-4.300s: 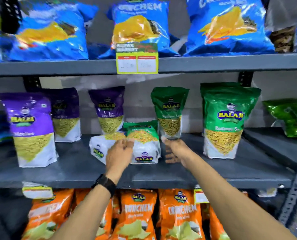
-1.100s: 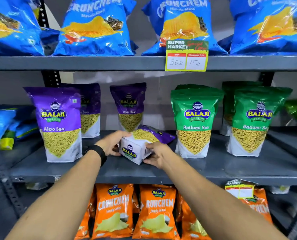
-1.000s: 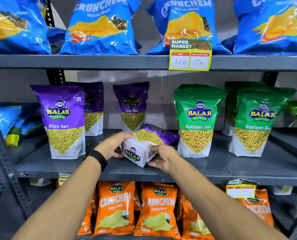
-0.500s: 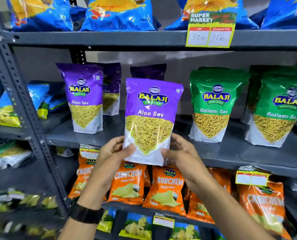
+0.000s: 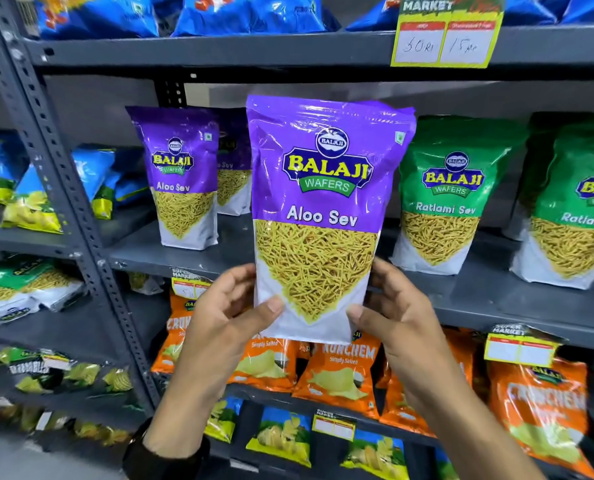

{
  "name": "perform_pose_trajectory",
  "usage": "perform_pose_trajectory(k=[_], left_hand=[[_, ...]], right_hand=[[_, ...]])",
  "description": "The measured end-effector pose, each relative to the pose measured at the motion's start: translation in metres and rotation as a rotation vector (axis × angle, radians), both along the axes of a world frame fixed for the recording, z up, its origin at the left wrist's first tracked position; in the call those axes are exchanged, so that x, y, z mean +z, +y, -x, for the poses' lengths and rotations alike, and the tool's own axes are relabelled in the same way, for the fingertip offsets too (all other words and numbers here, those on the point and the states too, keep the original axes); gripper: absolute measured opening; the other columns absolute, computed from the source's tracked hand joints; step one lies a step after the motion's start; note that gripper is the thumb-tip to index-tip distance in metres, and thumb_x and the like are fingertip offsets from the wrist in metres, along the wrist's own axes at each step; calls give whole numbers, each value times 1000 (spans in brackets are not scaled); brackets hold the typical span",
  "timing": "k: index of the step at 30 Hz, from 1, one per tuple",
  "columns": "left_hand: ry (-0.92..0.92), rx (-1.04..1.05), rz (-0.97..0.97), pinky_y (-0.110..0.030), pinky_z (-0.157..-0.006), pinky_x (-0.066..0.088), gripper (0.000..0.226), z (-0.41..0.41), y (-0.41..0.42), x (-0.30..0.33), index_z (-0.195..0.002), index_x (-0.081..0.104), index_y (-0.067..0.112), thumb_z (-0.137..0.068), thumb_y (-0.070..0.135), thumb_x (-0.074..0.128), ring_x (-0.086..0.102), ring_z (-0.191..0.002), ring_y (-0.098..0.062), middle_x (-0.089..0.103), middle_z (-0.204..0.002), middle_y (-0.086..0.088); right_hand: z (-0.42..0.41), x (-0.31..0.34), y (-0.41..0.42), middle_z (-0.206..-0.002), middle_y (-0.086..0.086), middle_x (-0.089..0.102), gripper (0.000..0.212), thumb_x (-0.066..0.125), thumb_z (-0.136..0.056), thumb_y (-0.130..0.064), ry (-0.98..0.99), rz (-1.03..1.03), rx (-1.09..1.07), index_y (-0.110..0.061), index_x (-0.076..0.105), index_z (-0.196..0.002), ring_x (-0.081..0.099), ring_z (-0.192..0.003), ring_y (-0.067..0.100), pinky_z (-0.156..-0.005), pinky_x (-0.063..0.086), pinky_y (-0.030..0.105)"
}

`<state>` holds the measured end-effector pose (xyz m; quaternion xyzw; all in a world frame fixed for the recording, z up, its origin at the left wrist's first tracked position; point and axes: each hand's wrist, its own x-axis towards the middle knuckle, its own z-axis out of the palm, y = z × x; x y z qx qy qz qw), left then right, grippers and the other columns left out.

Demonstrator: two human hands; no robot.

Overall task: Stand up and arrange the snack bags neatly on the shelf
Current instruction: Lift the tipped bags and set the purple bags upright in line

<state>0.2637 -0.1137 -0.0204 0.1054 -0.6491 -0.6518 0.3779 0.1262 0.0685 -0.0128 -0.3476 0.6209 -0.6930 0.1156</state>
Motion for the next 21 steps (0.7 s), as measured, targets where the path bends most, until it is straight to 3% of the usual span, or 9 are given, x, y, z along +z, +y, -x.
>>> perform_pose_trajectory(k=[7, 11, 13, 15, 17, 19, 21], left_hand=[[-27, -23, 22, -20, -85, 60, 39, 64, -36, -6, -121, 68, 20, -86, 7, 77, 78, -106, -10, 84, -114, 3], [-133, -37, 113, -33, -99, 58, 39, 127, -75, -19, -121, 60, 19, -94, -8, 69, 72, -114, -21, 81, -118, -1], [-179, -36, 178, -41, -107, 55, 39, 150, -93, -20, -119, 59, 18, -93, -9, 69, 70, -116, -24, 77, -122, -7], [-219, -47, 229, -37, -103, 56, 41, 167, -111, -16, -115, 59, 22, -92, -10, 69, 71, -113, -23, 77, -117, -3], [-261, -47, 246, -42, -108, 55, 40, 179, -126, -11, -119, 58, 19, -93, -10, 68, 70, -115, -25, 76, -120, -7], [-291, -50, 263, -53, -114, 50, 39, 184, -137, -13, -122, 56, 15, -94, -9, 68, 70, -114, -25, 74, -124, -12], [-315, -35, 289, -53, -113, 51, 37, 183, -139, -21, -120, 59, 23, -94, -1, 72, 72, -112, -19, 77, -122, -5]], right_hand=[[49, 5, -40, -114, -12, 80, 65, 61, -89, 21, 8, -41, -66, -36, 67, -120, 74, -106, 7, -85, 58, 21], [96, 0, -83, -112, -10, 76, 69, 57, -83, 28, -16, -32, -157, -28, 63, -123, 70, -108, 14, -81, 57, 16], [114, -4, -103, -115, 1, 76, 68, 58, -82, 28, -13, -34, -206, -22, 61, -128, 70, -113, 23, -82, 58, 22], [127, -4, -119, -124, 11, 74, 68, 62, -80, 27, 5, -36, -250, -14, 60, -134, 69, -121, 30, -97, 59, 36], [136, -7, -132, -127, 14, 74, 68, 66, -78, 26, 9, -58, -287, -9, 59, -136, 68, -124, 32, -109, 53, 51], [142, -12, -138, -127, 13, 74, 68, 66, -77, 24, 14, -84, -299, -13, 60, -134, 69, -123, 32, -109, 51, 56], [144, -23, -138, -127, 5, 74, 72, 66, -77, 19, 43, -134, -308, -22, 59, -136, 69, -122, 27, -109, 52, 54]])
